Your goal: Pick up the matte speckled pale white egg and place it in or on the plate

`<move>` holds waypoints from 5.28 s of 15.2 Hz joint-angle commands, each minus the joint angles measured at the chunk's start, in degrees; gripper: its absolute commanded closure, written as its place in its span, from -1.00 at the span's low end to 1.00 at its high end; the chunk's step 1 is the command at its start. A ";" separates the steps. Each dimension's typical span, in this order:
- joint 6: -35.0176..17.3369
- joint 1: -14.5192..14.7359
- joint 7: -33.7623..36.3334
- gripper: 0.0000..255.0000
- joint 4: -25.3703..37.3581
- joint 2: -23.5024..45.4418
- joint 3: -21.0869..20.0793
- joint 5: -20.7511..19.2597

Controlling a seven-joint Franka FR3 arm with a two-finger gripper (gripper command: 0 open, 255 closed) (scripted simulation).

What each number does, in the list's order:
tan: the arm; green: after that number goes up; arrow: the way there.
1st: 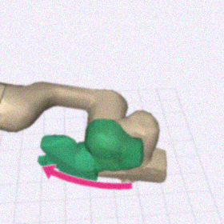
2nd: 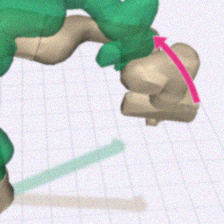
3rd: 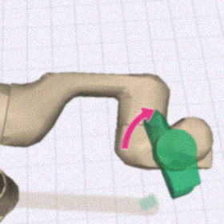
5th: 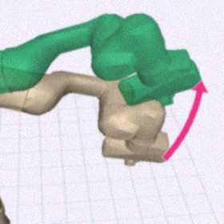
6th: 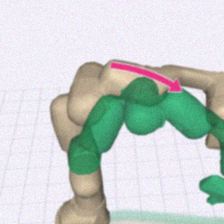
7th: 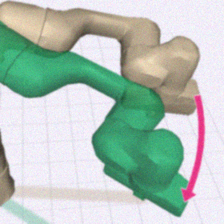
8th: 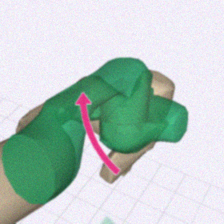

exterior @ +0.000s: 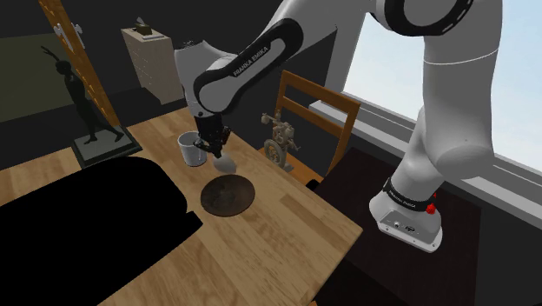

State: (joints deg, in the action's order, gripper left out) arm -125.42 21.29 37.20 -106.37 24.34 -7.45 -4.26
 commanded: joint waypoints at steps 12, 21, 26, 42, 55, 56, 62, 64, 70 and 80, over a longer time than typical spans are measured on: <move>-27.82 2.37 -10.37 -1.00 -18.41 -2.90 3.35 -20.95; -28.11 2.41 -10.23 1.00 -18.28 -2.48 3.48 -21.14; -28.11 2.41 -10.24 1.00 -18.28 -2.48 3.49 -21.14; -20.96 0.91 -14.81 1.00 -18.21 -9.87 1.07 -16.45; -15.56 4.32 -10.20 1.00 -21.42 -17.39 -2.27 -14.86; -15.32 5.11 -8.78 1.00 -22.06 -17.98 -2.82 -14.99; -15.37 8.29 -2.10 1.00 -24.36 -18.88 -5.20 -16.25; -16.68 8.34 -1.20 1.00 -24.68 -17.75 -5.02 -17.23; -20.46 8.65 1.75 1.00 -25.28 -14.12 -4.22 -20.47; -23.05 9.10 4.07 1.00 -25.39 -11.32 -3.36 -23.03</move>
State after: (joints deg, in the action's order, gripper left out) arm -148.45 30.39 41.26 -131.77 13.01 -10.81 -27.28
